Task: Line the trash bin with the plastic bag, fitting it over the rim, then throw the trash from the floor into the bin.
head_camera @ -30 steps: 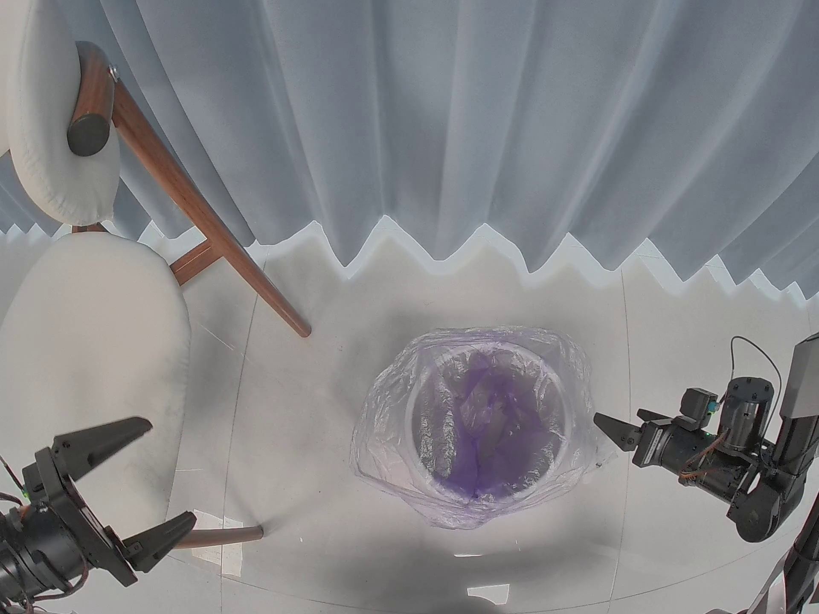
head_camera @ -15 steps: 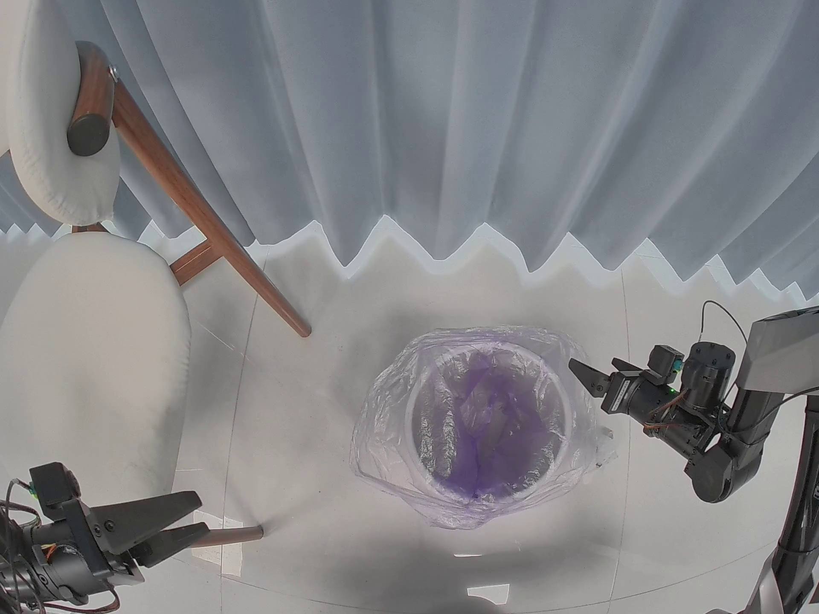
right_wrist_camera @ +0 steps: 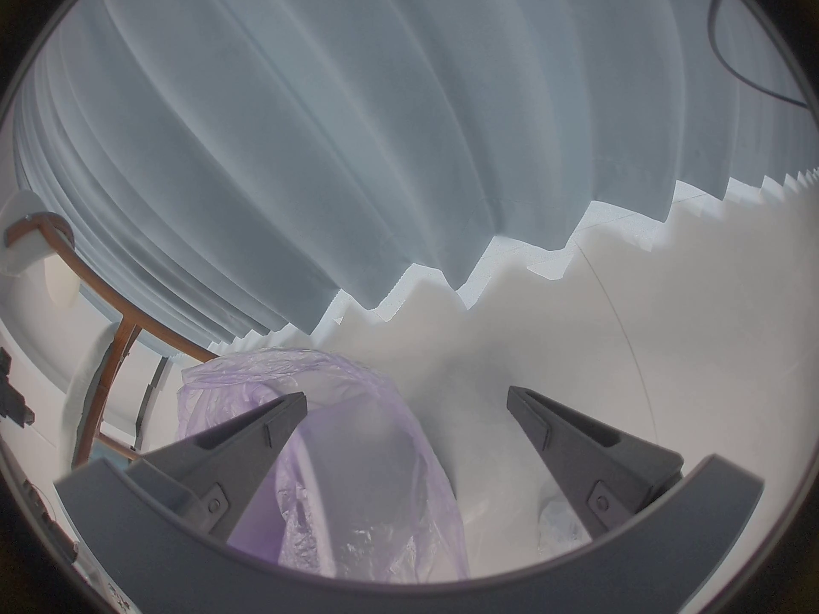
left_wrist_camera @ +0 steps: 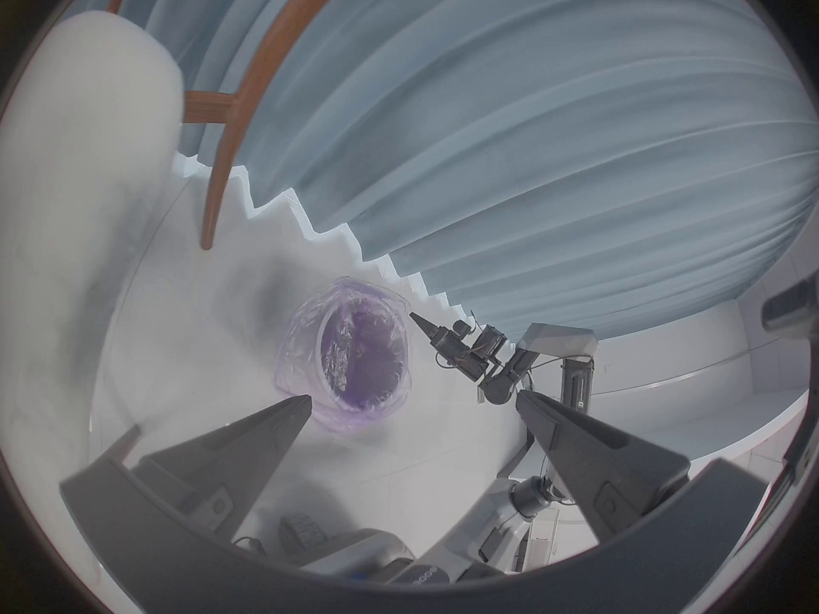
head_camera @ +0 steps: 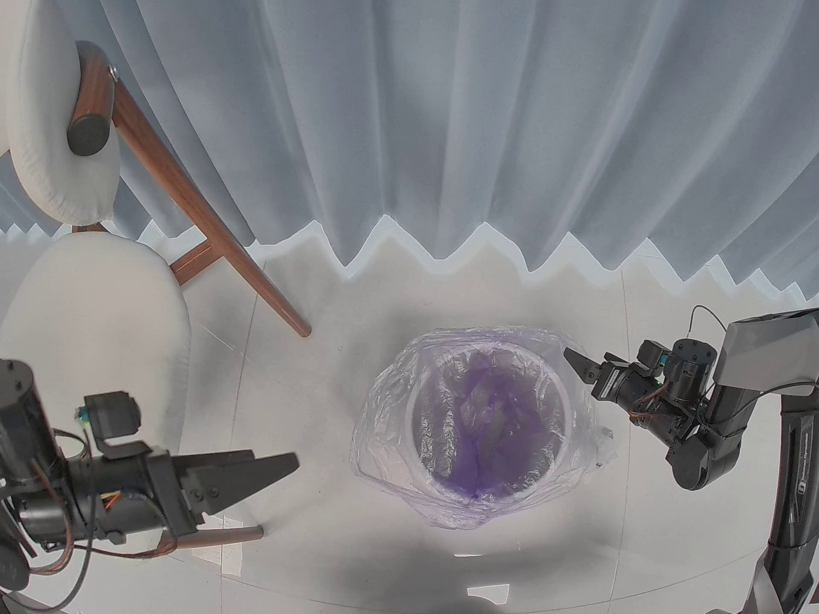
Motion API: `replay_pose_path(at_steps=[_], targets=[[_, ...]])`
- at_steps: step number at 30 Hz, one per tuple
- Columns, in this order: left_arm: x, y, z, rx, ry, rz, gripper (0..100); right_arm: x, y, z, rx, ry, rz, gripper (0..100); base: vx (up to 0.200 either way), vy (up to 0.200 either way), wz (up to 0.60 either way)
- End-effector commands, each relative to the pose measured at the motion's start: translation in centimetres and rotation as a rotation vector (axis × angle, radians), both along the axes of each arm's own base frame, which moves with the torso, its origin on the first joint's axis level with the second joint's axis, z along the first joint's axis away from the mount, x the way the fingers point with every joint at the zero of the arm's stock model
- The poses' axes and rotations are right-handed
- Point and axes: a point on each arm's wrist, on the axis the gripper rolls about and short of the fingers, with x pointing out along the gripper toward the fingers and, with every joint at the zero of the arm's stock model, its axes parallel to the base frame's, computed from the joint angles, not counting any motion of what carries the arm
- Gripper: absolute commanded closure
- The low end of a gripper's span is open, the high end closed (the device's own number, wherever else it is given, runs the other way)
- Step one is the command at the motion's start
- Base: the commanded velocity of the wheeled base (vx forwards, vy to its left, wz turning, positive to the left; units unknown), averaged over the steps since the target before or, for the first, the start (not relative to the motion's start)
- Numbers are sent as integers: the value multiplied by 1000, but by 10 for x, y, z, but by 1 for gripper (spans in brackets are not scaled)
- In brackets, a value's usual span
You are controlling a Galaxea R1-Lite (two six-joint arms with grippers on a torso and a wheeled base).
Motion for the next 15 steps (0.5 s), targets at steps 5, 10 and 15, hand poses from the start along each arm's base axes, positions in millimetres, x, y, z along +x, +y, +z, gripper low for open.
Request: replay_pose_path(at_steps=[5,10,15], targets=[[98,-53,-4,53,65,1,0,16,1,-20,38,17,-13,100,0,0,0],[140,-81,-19,121,34,-26,0,16,4,-18,40,13,-7,100,0,0,0],[186,-100,-47,272,-99,-52,0,10,14,-16,40,17,18,100,0,0,0]])
